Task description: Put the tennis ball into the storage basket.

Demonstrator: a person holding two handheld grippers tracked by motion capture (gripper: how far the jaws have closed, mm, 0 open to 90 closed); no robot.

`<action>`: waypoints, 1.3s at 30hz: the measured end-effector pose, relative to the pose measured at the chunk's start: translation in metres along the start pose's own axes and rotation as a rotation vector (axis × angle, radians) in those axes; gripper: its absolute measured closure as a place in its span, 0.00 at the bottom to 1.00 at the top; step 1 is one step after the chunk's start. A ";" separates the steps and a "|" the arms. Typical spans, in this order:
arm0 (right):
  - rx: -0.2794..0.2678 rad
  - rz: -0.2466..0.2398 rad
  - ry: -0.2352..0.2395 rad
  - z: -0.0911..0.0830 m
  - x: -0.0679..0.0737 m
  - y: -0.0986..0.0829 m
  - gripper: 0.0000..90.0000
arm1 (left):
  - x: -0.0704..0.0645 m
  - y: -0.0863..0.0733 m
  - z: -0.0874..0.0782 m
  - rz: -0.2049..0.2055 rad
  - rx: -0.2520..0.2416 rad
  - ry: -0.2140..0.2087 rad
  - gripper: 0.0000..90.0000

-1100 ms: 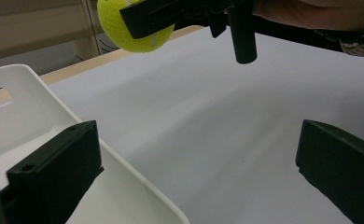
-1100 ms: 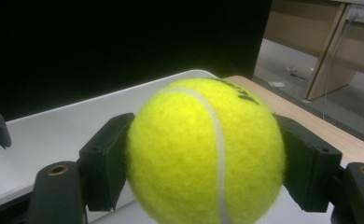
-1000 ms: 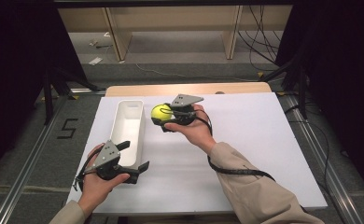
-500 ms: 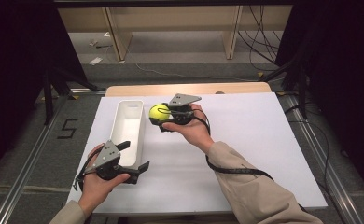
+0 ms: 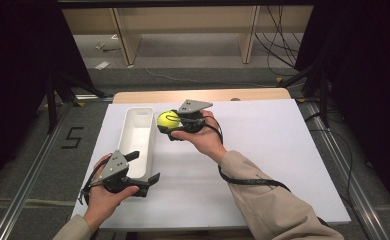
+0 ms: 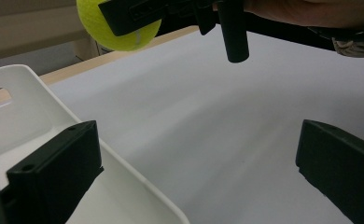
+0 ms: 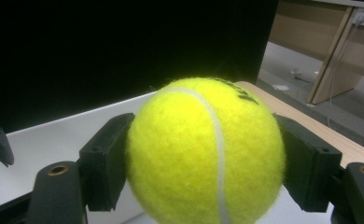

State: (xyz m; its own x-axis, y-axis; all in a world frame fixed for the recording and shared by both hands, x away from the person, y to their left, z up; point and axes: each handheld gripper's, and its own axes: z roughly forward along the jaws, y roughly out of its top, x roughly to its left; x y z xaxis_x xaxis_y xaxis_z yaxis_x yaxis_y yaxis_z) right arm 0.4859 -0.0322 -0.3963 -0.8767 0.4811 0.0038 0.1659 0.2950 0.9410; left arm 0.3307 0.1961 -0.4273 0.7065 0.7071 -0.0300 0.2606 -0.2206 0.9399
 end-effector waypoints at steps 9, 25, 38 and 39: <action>0.004 0.000 -0.001 0.002 0.000 0.001 0.30 | 0.000 0.000 0.000 0.001 0.001 -0.001 0.00; 0.005 -0.005 0.010 0.009 0.004 0.007 0.30 | -0.001 0.000 0.000 -0.001 0.001 -0.002 0.00; 0.005 -0.007 0.018 0.015 0.008 0.011 0.30 | 0.000 0.000 0.000 -0.007 -0.001 -0.003 0.00; 0.004 -0.008 0.018 0.016 0.008 0.012 0.30 | 0.000 0.000 0.000 -0.006 -0.001 -0.003 0.00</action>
State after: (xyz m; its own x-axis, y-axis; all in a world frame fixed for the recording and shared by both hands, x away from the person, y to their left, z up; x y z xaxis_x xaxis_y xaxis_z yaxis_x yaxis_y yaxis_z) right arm 0.4881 -0.0117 -0.3907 -0.8861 0.4636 0.0027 0.1610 0.3021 0.9396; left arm 0.3308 0.1957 -0.4275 0.7070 0.7062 -0.0366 0.2643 -0.2158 0.9400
